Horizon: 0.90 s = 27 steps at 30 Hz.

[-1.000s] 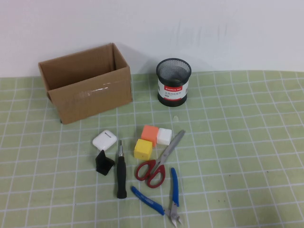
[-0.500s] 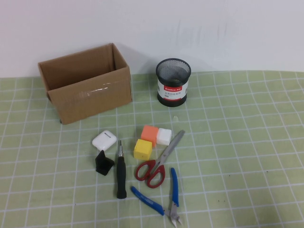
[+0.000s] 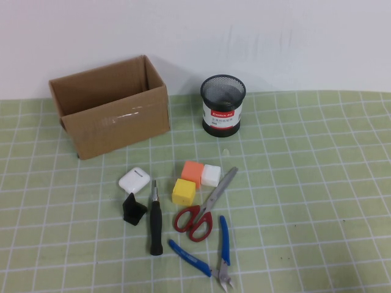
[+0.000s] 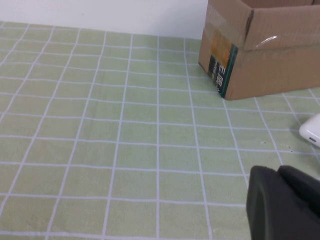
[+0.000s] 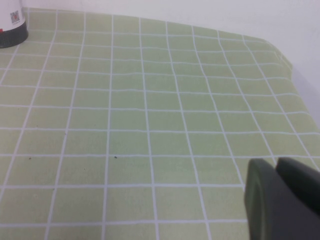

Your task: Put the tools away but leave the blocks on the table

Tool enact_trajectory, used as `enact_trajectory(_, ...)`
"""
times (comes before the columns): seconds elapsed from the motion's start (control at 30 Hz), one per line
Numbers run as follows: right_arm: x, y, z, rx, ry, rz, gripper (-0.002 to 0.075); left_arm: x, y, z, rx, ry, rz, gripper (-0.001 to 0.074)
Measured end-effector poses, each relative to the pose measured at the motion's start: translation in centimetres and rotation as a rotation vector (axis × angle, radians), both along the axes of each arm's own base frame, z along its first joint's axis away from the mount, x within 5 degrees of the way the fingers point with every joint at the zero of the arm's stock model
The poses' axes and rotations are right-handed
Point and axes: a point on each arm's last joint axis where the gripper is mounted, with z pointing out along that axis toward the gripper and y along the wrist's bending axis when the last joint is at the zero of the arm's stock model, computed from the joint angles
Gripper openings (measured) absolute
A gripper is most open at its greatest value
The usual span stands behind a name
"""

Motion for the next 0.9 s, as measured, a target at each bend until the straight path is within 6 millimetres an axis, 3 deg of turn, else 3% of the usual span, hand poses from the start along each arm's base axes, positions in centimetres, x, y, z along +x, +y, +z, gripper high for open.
enact_trajectory(0.3,0.0,0.0,0.0,0.0,0.0,0.0,-0.0011,0.0,0.0,0.1,-0.034,-0.01,0.008,-0.0004)
enact_trajectory(0.57,0.0,0.0,0.0,0.0,0.0,0.0,-0.0011,0.3,-0.5,1.2,-0.593,-0.125,0.074,-0.0004)
enact_trajectory(0.77,0.0,0.0,0.0,0.0,0.0,0.0,-0.0011,0.3,-0.5,1.8,-0.685,-0.181,0.073,-0.0004)
enact_trajectory(0.9,0.0,0.0,0.0,0.0,0.0,0.0,-0.0011,0.0,-0.9,3.4,-0.702,-0.025,0.089,-0.0004)
